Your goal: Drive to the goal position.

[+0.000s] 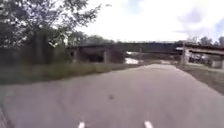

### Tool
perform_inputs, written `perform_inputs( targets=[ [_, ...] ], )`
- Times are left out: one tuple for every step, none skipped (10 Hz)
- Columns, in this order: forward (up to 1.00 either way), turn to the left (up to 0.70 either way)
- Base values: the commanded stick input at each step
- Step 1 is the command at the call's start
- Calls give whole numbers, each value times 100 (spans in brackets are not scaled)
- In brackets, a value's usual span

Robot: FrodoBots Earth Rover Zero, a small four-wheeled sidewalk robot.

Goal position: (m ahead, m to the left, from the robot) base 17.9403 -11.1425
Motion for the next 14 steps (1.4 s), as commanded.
perform_inputs(
  targets=[
    [100, -27],
    [100, -27],
    [100, -27],
    [100, -27],
    [100, -27],
    [100, -27],
    [100, -27],
    [100, -27],
    [100, -27],
    [100, -27],
    [100, -27],
    [100, -27],
    [100, -27],
    [100, -27]
  ],
)
